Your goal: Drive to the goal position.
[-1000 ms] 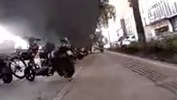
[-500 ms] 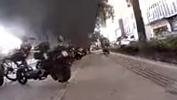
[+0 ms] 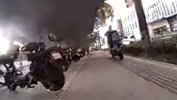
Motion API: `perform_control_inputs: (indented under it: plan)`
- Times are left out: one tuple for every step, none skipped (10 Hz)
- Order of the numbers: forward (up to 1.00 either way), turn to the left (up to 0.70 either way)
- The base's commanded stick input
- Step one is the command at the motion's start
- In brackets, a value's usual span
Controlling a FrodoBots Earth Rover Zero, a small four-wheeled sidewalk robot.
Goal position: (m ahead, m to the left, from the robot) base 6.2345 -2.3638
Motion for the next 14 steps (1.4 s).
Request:
perform_control_inputs:
  plan:
    - [0.70, 0.00]
    - [0.70, 0.00]
    - [0.70, 0.00]
    - [0.70, 0.00]
    - [0.70, 0.00]
    - [0.70, 0.00]
    - [0.70, 0.00]
    - [0.70, 0.00]
    - [0.70, 0.00]
    - [0.70, 0.00]
    - [0.70, 0.00]
    - [0.70, 0.00]
    - [0.70, 0.00]
    - [0.70, 0.00]
